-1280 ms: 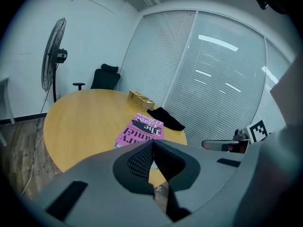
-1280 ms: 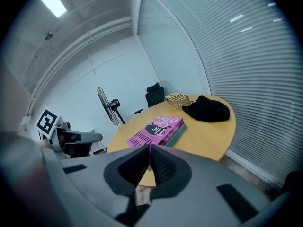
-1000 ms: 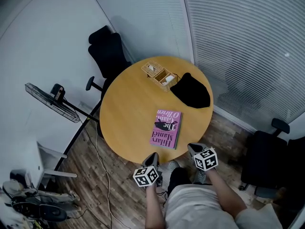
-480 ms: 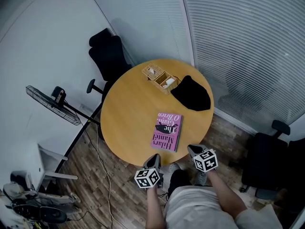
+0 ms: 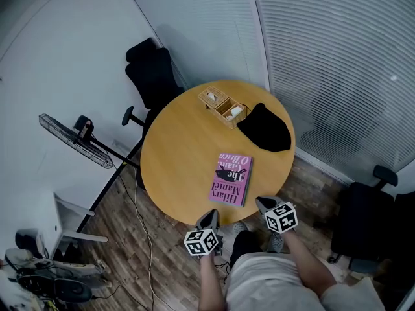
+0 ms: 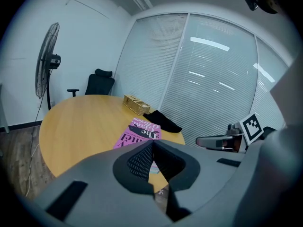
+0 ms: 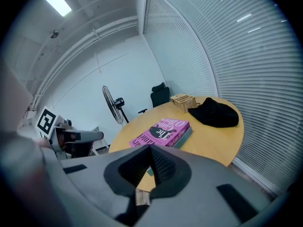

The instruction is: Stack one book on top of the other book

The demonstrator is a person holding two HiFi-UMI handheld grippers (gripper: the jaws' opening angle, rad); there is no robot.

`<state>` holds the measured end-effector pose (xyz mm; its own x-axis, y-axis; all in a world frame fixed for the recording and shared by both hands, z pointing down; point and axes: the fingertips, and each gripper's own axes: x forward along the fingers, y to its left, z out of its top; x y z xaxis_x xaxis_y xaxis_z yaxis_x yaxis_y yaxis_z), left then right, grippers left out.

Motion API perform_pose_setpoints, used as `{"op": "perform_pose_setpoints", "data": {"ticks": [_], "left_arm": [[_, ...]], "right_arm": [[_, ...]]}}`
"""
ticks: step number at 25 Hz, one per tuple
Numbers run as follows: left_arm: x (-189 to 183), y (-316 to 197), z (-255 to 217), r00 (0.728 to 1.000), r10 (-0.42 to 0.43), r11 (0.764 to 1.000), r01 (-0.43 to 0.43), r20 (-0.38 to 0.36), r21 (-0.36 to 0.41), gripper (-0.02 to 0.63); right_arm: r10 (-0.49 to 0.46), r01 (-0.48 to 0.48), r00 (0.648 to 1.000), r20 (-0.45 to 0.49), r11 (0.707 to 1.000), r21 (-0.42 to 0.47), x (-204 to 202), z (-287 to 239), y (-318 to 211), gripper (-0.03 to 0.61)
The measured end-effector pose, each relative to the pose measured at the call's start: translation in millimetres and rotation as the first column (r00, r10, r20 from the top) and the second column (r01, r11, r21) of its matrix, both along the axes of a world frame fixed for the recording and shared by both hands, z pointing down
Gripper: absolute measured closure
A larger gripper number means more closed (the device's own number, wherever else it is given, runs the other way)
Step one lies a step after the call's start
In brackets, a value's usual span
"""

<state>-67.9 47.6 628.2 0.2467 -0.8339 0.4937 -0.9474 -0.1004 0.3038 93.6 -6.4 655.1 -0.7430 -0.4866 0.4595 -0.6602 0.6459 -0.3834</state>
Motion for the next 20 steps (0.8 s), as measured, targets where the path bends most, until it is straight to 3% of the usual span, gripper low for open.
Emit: {"op": "perform_pose_setpoints", "data": {"ticks": [20], "left_arm": [[-1.7, -10.1, -3.1, 1.0, -0.001, 1.0, 0.001, -0.001, 0.013, 0.586]], "right_arm": [[-0.014, 0.014, 1.0, -0.009, 1.0, 0.018, -2.1, -2.6, -7.4, 0.557]]}}
